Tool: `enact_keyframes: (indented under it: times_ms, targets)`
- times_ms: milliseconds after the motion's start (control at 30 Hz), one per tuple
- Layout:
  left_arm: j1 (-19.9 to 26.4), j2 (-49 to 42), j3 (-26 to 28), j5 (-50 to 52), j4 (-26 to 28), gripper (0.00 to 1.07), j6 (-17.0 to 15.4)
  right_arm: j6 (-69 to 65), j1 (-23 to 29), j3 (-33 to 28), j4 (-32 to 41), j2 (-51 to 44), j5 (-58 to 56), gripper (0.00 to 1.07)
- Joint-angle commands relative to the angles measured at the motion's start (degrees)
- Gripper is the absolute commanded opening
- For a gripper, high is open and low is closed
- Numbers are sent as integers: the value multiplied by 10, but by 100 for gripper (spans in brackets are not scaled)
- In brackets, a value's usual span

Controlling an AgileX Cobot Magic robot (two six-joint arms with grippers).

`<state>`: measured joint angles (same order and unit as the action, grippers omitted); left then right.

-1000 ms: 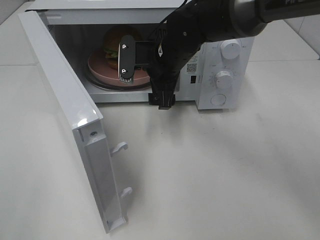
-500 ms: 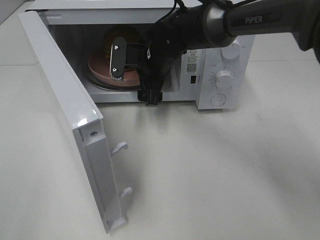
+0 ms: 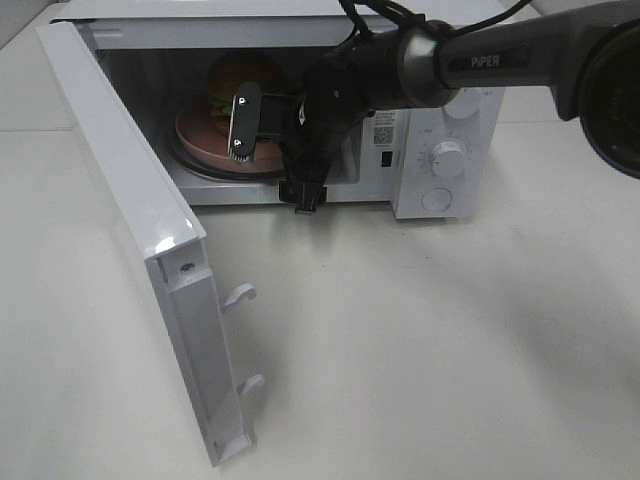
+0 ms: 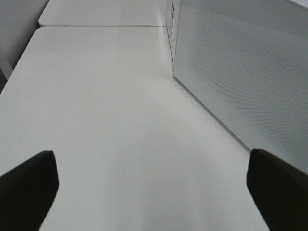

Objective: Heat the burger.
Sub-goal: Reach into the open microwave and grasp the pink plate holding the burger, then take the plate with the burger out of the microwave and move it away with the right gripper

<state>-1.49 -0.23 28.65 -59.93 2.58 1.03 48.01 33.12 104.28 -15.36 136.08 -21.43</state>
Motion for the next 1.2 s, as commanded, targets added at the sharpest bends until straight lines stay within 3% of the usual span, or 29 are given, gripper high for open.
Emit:
enact_keyframes:
  times_ms: [33,167,200,267,300,400,467,500,567,600,633,1000,1200]
  targets:
    - [2,-13,-2,5,2,103,0,2,-3,3,5,10,3,85]
    - [2,-13,-2,5,2,103,0,2,-3,3,5,11,3,78]
    - [2,-13,-2,5,2,103,0,2,-3,3,5,11,3,70]
    - [2,-13,-2,5,2,103,0,2,-3,3,5,11,2,66]
    - [2,-13,-2,5,2,103,0,2,-2,3,5,11,2,57]
    - [2,-13,-2,5,2,103,0,3,-2,3,5,11,2,51]
    - [2,-13,-2,5,2,103,0,5,-2,3,6,11,-1,26]
    - [2,-13,-2,5,2,103,0,5,-2,3,6,11,-1,26]
    - [2,-13,-2,5,2,103,0,5,5,3,6,11,-14,10]
    - [2,-13,-2,5,2,103,0,5,5,3,6,11,-14,10]
    - [2,-13,-2,5,2,103,0,6,9,3,8,10,-25,1]
    - [2,-13,-2,5,2,103,0,119,25,2,87,-14,-116,0]
    - [2,-13,-2,5,2,103,0,163,25,-17,94,-42,-144,0]
